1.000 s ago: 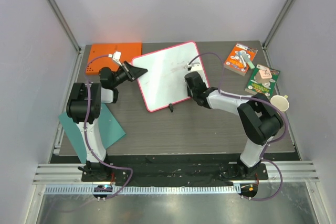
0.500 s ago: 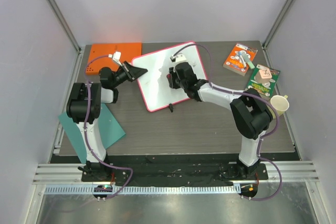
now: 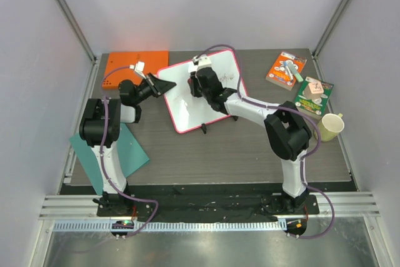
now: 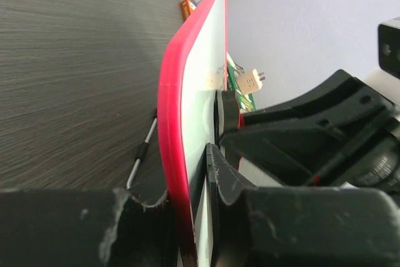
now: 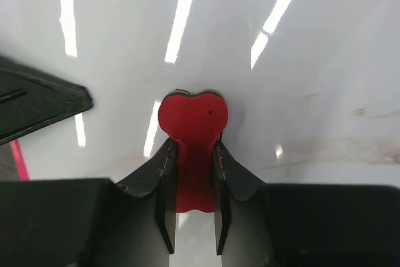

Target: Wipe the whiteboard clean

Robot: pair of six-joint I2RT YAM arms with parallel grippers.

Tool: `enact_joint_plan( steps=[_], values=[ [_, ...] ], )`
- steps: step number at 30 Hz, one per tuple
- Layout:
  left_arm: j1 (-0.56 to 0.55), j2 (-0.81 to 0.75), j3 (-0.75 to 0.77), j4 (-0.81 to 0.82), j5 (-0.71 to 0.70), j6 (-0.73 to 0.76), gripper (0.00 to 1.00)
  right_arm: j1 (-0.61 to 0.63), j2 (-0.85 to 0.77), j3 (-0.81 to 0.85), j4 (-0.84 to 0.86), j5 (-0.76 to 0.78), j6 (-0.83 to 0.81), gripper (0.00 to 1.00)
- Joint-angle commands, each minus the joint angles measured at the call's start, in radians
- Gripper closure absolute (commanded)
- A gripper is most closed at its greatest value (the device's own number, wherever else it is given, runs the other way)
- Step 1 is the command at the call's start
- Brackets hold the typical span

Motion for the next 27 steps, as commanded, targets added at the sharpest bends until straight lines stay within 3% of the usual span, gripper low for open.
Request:
enact_joint_plan(
  steps=[1,7,10,14,27],
  values=[
    [-0.041,-0.01,-0.001,-0.005,0.07,0.136,1.0,-0.144,-0.047,-0.138,-0.087,0.188,0.018,0.99],
    [-0.039,-0.013,-0.001,-0.005,0.071,0.136,1.0,-0.286,-0.12,-0.264,-0.048,0.269,0.041,0.99],
    [-0.041,-0.01,0.001,-0.005,0.073,0.136,1.0,-0.337,-0.13,-0.298,-0.011,0.187,0.033,0.99],
    [-0.041,-0.007,0.004,-0.005,0.073,0.136,1.0,-0.31,-0.092,-0.261,-0.011,0.05,-0.019,0.99],
    [-0.048,-0.008,0.005,-0.005,0.081,0.141,1.0,-0.127,-0.104,-0.197,0.111,-0.027,-0.089,0.99]
  ],
)
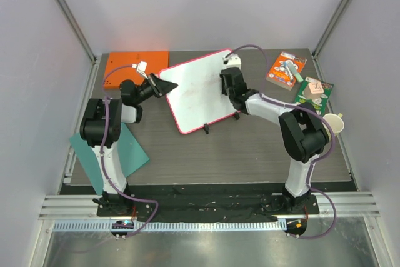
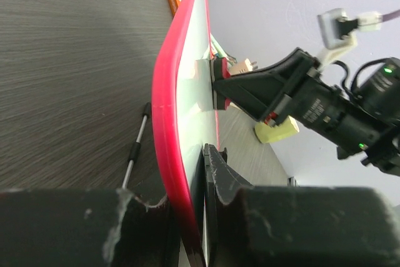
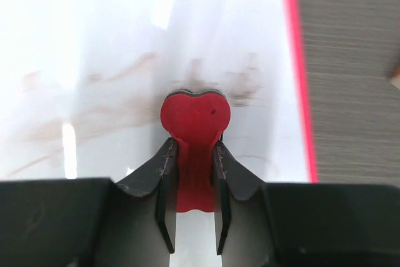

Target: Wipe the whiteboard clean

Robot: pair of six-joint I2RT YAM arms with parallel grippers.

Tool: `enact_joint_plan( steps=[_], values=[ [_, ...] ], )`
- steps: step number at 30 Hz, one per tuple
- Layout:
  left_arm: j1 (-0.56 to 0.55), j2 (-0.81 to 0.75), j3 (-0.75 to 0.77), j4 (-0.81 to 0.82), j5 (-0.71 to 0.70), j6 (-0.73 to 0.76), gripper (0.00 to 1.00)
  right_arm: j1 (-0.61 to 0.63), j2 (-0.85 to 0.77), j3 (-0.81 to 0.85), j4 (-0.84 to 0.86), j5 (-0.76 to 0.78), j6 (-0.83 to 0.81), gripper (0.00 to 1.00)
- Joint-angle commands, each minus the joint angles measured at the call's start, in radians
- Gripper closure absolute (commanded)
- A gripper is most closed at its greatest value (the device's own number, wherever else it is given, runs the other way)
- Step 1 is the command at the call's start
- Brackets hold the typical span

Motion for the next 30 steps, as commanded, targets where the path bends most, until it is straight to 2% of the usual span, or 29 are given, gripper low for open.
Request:
enact_joint_plan(
  steps=[1,5,8,14,19,22,26,30],
  values=[
    [-0.032,-0.007,0.005,-0.037,0.045,0.131,1.0,0.082,0.038,0.08,0.028,-0.166,-0.027,0.99],
    [-0.032,-0.007,0.005,-0.038,0.045,0.131,1.0,0.082,0.113,0.158,-0.012,-0.204,0.001,0.99],
    [-0.03,-0.007,0.003,-0.038,0.045,0.131,1.0,0.078,0.124,0.14,-0.024,-0.143,0.042,0.99],
    [-0.03,-0.007,0.003,-0.038,0.044,0.133,1.0,-0.002,0.078,0.0,-0.05,-0.069,0.16,0.99],
    [-0.032,-0.008,0.003,-0.04,0.042,0.133,1.0,-0.011,0.006,-0.139,-0.067,0.021,0.202,0.99],
    [-0.032,-0.008,0.003,-0.04,0.042,0.133,1.0,-0.021,-0.027,-0.207,-0.061,0.026,0.231,0.99],
    [-0.03,-0.007,0.005,-0.04,0.042,0.133,1.0,0.002,-0.005,-0.235,-0.033,-0.026,0.227,0.99],
    [-0.032,-0.008,0.002,-0.04,0.042,0.133,1.0,0.108,0.038,-0.207,-0.009,-0.061,0.199,0.99]
  ],
)
